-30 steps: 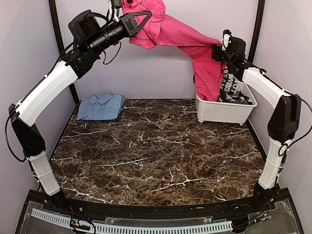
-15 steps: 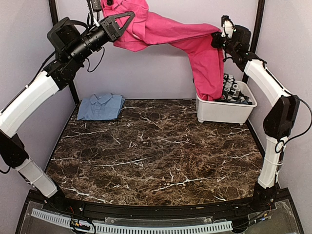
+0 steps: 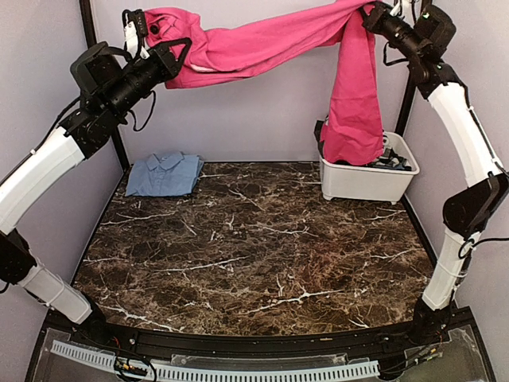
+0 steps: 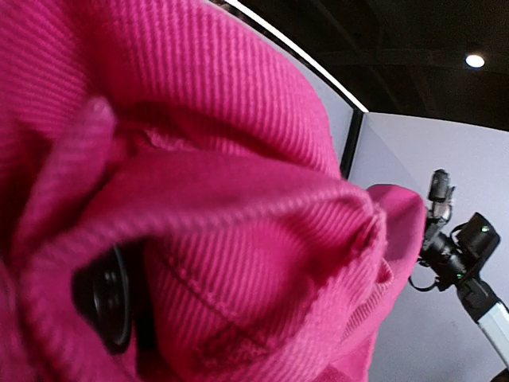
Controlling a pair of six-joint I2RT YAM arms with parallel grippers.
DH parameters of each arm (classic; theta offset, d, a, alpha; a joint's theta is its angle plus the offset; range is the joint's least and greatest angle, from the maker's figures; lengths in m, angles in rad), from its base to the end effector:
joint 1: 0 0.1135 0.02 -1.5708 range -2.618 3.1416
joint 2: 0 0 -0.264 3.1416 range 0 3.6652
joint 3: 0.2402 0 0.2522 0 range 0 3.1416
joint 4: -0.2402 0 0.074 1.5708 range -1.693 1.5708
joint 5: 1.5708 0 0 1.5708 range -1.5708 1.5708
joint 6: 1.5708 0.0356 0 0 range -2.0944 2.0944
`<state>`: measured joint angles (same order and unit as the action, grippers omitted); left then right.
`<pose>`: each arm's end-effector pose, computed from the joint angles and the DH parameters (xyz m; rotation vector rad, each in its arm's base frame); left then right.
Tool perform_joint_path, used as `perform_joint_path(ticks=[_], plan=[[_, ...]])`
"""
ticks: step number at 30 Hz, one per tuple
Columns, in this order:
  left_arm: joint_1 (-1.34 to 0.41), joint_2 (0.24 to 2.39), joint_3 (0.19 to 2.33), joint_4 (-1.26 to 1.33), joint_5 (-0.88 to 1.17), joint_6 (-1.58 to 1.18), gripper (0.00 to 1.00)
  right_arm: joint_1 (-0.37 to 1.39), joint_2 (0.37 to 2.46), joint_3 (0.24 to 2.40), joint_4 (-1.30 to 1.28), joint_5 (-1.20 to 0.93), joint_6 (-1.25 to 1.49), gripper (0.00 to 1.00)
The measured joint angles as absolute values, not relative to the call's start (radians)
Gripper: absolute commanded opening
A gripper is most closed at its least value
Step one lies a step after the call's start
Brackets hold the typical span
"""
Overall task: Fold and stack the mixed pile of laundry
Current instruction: Place the crumpled trousers at the center of the board.
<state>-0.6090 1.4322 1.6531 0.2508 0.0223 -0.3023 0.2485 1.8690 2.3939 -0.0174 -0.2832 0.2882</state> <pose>0.2514 -0.1763 0.5370 0.1939 1.1192 -0.8273 0.3601 0.1016 0.5931 -0.2392 1.0800 0.6324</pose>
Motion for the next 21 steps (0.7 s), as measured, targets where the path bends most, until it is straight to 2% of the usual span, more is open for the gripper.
perform_joint_path(ticks=[7,11,17,21], plan=[[-0.573,1.434,1.653,0.142,-0.104,-0.363,0.01,0.341,1.807,2.469,0.054,-0.442,0.318,0.0],[-0.565,1.435,1.626,0.096,-0.118,-0.402,0.13,0.384,1.781,2.445,0.064,-0.507,0.327,0.0],[-0.532,1.435,1.549,-0.019,-0.122,-0.453,0.19,0.458,1.765,2.302,0.068,-0.545,0.321,0.0],[-0.47,1.419,1.452,-0.061,-0.091,-0.495,0.35,0.514,1.822,2.277,0.052,-0.588,0.341,0.0]])
